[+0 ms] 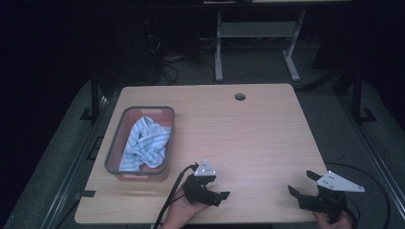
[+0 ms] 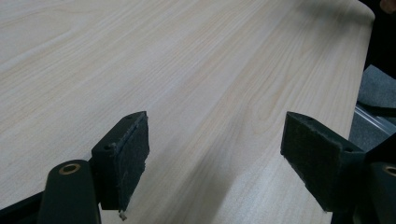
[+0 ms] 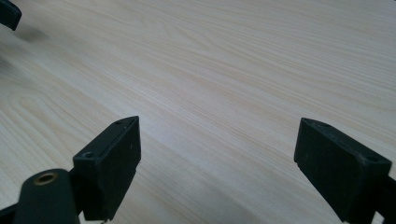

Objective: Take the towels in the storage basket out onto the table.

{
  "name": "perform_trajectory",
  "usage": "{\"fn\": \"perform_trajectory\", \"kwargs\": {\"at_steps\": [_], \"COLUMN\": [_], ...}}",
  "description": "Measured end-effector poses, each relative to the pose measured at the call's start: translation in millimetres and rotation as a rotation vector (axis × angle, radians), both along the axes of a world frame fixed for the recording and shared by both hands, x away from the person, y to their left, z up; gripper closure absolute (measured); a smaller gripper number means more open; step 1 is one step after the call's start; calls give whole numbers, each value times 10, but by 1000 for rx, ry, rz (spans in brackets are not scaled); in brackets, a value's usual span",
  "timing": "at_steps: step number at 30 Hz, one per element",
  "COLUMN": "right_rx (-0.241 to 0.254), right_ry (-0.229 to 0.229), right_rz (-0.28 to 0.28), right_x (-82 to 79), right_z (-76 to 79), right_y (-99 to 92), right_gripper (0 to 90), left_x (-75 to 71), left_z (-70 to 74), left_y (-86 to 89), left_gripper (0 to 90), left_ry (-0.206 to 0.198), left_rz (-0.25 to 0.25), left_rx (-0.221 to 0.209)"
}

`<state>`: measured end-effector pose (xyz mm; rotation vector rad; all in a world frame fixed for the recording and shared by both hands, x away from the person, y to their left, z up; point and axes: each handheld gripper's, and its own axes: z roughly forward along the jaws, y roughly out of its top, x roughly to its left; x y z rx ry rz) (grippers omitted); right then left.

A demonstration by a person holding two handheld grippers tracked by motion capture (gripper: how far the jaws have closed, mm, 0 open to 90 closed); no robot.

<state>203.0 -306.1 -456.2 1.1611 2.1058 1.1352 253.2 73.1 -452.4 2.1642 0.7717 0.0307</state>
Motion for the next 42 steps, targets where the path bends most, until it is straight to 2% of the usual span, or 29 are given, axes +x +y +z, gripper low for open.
{"fn": "perform_trajectory", "kwargs": {"at_steps": [6,10,12,18,20,23,24,26,31,34,39,42], "right_rx": [0,1,3,9,-1,-6,-2,-7,-8,-13,-18,-13], "right_ry": [7,5,7,9,5,2,-1,-3,0,-2,-9,-2], "right_rz": [16,17,20,19,29,30,30,32,41,47,48,45], "right_x": [14,17,20,19,13,9,10,8,7,0,10,22], "right_z": [0,1,1,10,10,16,19,24,26,39,48,48], "right_y": [23,29,30,38,60,79,86,98,122,137,136,143], "right_gripper": [141,141,141,141,141,140,141,141,140,140,141,140], "left_x": [36,47,52,101,144,177,223,262,372,490,580,674], "left_z": [-4,9,27,165,271,331,412,487,609,687,746,820], "left_y": [27,40,32,-32,-51,-71,-83,-82,-45,2,36,62], "left_gripper": [232,231,230,221,217,200,201,200,192,186,185,187], "left_ry": [5,13,3,-1,-9,-8,-11,-15,-14,10,19,42], "left_rz": [14,21,22,20,14,17,8,3,13,10,9,6], "left_rx": [10,1,14,4,-1,7,15,23,17,7,19,13]}}
